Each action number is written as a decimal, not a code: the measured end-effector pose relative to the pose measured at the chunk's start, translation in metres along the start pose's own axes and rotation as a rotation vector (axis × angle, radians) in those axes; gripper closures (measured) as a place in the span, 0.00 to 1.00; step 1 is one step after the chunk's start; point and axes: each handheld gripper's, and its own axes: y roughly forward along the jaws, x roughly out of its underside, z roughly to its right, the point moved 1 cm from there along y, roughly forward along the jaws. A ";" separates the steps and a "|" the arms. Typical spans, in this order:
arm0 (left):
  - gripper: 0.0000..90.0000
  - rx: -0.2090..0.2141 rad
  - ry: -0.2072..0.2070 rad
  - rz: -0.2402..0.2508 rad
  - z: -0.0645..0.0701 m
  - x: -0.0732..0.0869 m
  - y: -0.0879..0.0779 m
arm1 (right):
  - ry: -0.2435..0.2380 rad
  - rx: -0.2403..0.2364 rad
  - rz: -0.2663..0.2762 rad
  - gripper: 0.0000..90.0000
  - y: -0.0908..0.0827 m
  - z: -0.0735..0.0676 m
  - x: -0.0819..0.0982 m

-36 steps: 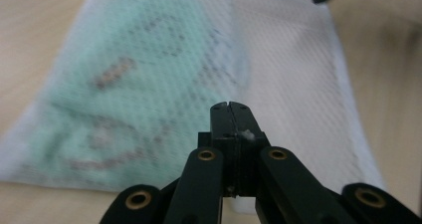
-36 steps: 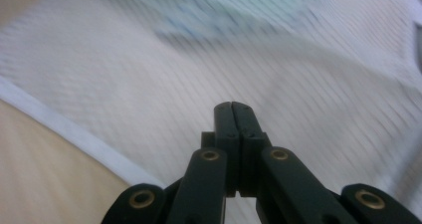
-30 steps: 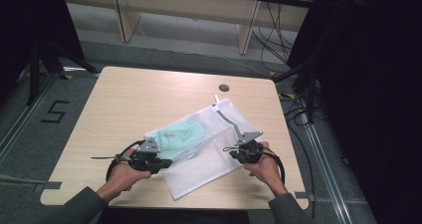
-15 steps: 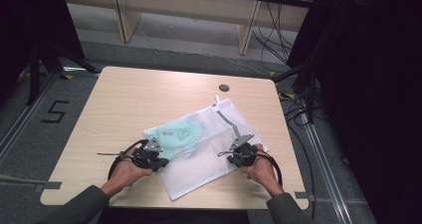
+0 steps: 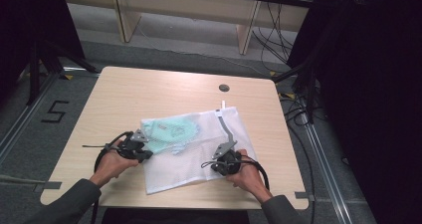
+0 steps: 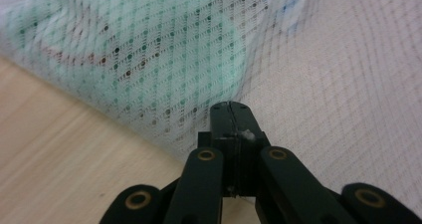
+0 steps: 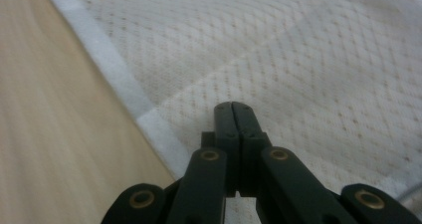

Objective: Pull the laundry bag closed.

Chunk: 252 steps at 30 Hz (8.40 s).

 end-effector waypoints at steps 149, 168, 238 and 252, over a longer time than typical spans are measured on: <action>0.65 0.321 0.222 0.207 0.140 -0.044 0.029 | 0.014 -0.037 0.080 0.96 -0.042 -0.027 0.011; 0.78 0.261 0.308 0.220 0.160 -0.055 0.055 | 0.007 -0.039 0.087 0.96 -0.043 -0.026 0.009; 0.99 0.304 0.384 0.181 0.163 -0.055 0.050 | 0.030 -0.050 0.014 0.96 -0.012 0.015 0.003; 0.99 0.308 0.382 0.183 0.163 -0.055 0.050 | 0.024 -0.041 0.011 0.96 -0.009 0.024 -0.001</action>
